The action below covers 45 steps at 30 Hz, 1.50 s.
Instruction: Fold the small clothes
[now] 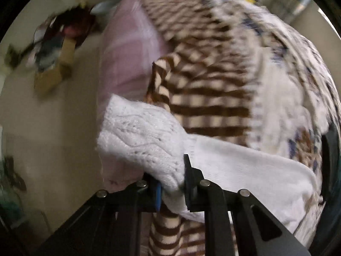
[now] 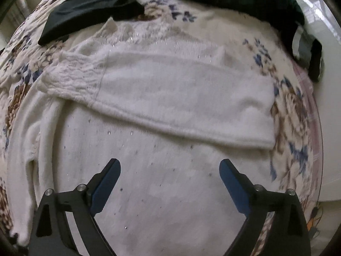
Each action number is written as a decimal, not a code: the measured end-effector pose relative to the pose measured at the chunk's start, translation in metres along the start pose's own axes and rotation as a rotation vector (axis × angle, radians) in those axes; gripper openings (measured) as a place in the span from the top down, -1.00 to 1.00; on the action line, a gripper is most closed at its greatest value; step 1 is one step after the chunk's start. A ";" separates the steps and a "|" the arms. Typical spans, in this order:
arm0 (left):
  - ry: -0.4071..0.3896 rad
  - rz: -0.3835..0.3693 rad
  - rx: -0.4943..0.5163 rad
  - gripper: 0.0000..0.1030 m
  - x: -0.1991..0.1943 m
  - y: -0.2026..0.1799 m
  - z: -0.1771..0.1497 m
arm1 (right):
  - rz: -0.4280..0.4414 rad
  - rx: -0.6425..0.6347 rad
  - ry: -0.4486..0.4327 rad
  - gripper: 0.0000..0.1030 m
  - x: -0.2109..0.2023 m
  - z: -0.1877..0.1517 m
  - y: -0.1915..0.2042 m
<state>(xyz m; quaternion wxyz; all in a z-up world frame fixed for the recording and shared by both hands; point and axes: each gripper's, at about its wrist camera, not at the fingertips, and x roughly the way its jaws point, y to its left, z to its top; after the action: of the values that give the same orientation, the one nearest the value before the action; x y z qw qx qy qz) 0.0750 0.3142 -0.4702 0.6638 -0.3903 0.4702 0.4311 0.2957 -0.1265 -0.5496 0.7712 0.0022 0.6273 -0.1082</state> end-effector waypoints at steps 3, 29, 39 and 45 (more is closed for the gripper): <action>-0.056 -0.007 0.056 0.78 -0.025 -0.007 0.005 | 0.065 0.016 0.036 -0.93 0.009 0.006 -0.010; 0.023 -0.625 1.448 0.80 -0.144 -0.475 -0.440 | 0.099 0.492 0.131 -0.93 0.073 -0.023 -0.283; 0.200 -0.644 1.478 -0.50 -0.127 -0.441 -0.417 | 0.212 0.594 0.121 -0.93 0.062 -0.023 -0.344; 0.003 -0.395 1.280 -0.51 -0.076 -0.424 -0.268 | 0.448 0.627 0.076 -0.92 0.060 0.021 -0.332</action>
<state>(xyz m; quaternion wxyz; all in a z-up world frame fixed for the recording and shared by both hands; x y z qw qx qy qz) 0.3820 -0.0862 -0.4170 0.8303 0.0009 0.5537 -0.0629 0.2709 -0.4638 -0.5591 0.7139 0.3787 0.5759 -0.1235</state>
